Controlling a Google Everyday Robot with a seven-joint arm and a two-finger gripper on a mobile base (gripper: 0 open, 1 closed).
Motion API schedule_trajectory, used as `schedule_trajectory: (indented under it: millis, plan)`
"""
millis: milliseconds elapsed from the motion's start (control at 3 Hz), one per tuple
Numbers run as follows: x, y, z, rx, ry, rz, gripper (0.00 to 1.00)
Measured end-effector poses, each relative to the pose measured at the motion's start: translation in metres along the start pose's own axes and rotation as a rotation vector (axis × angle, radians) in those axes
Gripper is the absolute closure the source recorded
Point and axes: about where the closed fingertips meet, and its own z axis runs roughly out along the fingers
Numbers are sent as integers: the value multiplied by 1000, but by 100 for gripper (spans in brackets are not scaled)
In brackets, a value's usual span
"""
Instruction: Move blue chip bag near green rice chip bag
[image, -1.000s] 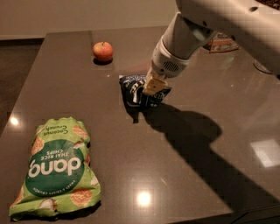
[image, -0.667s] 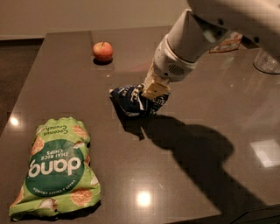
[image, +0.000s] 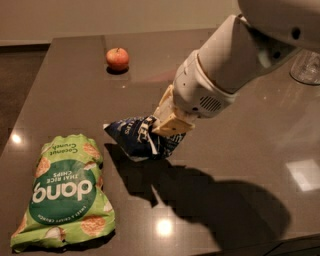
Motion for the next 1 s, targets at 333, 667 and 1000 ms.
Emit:
schedule_trajectory:
  millis: [333,667,1000]
  plan:
    - [-10,18,2,-13,-31,-16,100]
    - [-26,31,7,-14,-61,-36,82]
    - [-29,33,6,-12,-63,-41,59]
